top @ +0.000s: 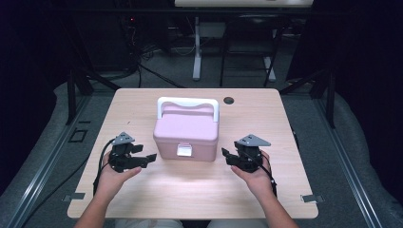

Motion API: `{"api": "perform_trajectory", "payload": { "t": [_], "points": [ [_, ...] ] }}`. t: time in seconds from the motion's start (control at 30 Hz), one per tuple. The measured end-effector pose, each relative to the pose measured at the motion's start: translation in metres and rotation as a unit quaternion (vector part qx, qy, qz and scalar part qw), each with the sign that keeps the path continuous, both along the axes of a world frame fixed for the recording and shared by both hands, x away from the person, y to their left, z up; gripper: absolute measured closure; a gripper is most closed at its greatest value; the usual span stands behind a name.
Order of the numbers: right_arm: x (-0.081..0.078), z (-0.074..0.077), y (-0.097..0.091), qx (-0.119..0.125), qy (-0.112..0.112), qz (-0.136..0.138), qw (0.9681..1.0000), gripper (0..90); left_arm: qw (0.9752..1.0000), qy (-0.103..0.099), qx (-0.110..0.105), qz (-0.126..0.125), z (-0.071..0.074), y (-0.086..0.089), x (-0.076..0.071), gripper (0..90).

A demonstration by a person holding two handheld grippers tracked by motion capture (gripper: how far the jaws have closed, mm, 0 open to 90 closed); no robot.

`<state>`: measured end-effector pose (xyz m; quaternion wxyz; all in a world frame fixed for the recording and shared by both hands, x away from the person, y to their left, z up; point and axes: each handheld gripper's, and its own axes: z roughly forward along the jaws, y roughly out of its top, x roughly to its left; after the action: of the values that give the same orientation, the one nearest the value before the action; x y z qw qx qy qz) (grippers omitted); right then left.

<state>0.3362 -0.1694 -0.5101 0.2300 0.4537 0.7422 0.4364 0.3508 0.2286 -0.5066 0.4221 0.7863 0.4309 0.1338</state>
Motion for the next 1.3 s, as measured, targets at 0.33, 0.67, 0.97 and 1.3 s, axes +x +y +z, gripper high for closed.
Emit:
{"api": "perform_trajectory", "payload": {
  "t": [0.33,0.67,0.97,1.3],
  "points": [
    [0.0,-0.01,0.008,-0.001,0.025,-0.003,0.9997,50.2,0.9997,-0.003,-0.009,0.023,-0.006,0.011,-0.004,40.9],
    [0.003,-0.013,0.012,0.0,0.037,0.002,0.9993,51.0,0.9995,-0.006,-0.012,0.03,-0.009,0.014,-0.004,44.4],
    [0.004,-0.015,0.013,0.005,0.038,-0.001,0.9993,51.5,0.9986,-0.002,-0.028,0.045,-0.009,0.017,-0.004,49.0],
    [0.006,-0.016,0.014,0.0,0.037,0.002,0.9993,53.6,0.9983,0.005,-0.035,0.046,-0.009,0.018,-0.003,53.1]
  ]
}}
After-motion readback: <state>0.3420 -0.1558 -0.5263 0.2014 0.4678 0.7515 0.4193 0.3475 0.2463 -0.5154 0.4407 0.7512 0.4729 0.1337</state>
